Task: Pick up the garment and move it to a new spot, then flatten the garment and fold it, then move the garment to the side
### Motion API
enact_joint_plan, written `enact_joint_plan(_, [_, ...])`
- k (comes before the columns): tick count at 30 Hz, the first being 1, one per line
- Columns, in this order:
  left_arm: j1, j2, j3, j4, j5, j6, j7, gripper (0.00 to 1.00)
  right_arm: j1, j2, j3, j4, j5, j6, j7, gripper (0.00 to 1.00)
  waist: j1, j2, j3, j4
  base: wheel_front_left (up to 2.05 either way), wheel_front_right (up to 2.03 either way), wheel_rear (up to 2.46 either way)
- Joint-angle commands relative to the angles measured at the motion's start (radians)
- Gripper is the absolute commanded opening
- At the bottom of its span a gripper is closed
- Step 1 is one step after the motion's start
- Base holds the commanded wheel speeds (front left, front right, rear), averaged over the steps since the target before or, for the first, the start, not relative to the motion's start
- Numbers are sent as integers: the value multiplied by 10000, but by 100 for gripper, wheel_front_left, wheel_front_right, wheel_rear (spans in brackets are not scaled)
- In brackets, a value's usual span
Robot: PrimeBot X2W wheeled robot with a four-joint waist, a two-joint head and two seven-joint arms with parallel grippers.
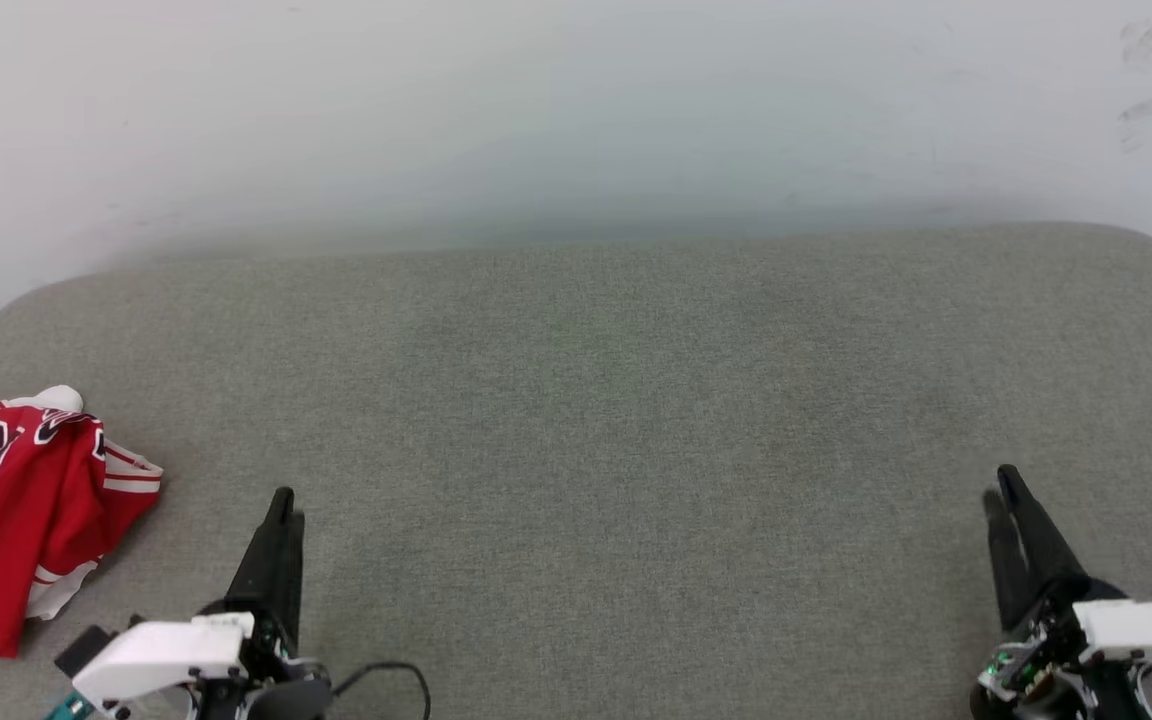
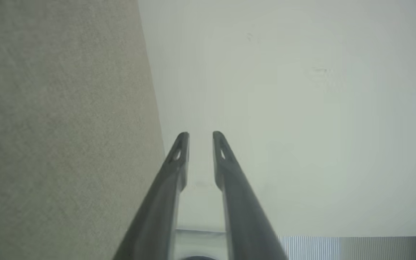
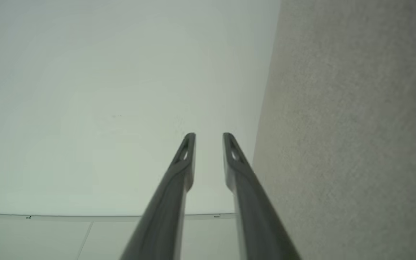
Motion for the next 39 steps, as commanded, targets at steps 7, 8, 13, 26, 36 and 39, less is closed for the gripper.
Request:
enact_joint_plan(7, [75,-2,-337,-259,-37,-1,-278,100,125,2,247,-230,-55,0,-291,100,0,0,11,2,0,0,0])
enact_joint_plan(8, [78,-2,-394,-326,-36,-1,-330,100,140,2,285,-283,-66,0,-342,100,0,0,12,5,0,0,0])
enact_joint_plan(13, [100,2,-680,-659,25,-1,-578,100,201,2,439,-496,-245,0,-589,100,0,0,15,17,0,0,0])
enact_joint_plan(26, [94,149,-1436,-1256,1255,-2,-1162,100,294,1,831,-1002,-1809,1,-1160,100,0,0,7,76,0,0,0])
enact_joint_plan(36, [89,281,-1718,-1760,3257,-4,-1551,100,347,-47,1021,-1382,-4335,1,-1550,100,0,0,-16,123,0,0,0])
enact_joint_plan(39, [83,392,-1894,-1849,4108,-4,-1658,100,346,-66,1057,-1517,-5207,1,-1658,100,0,0,-23,138,0,0,0])
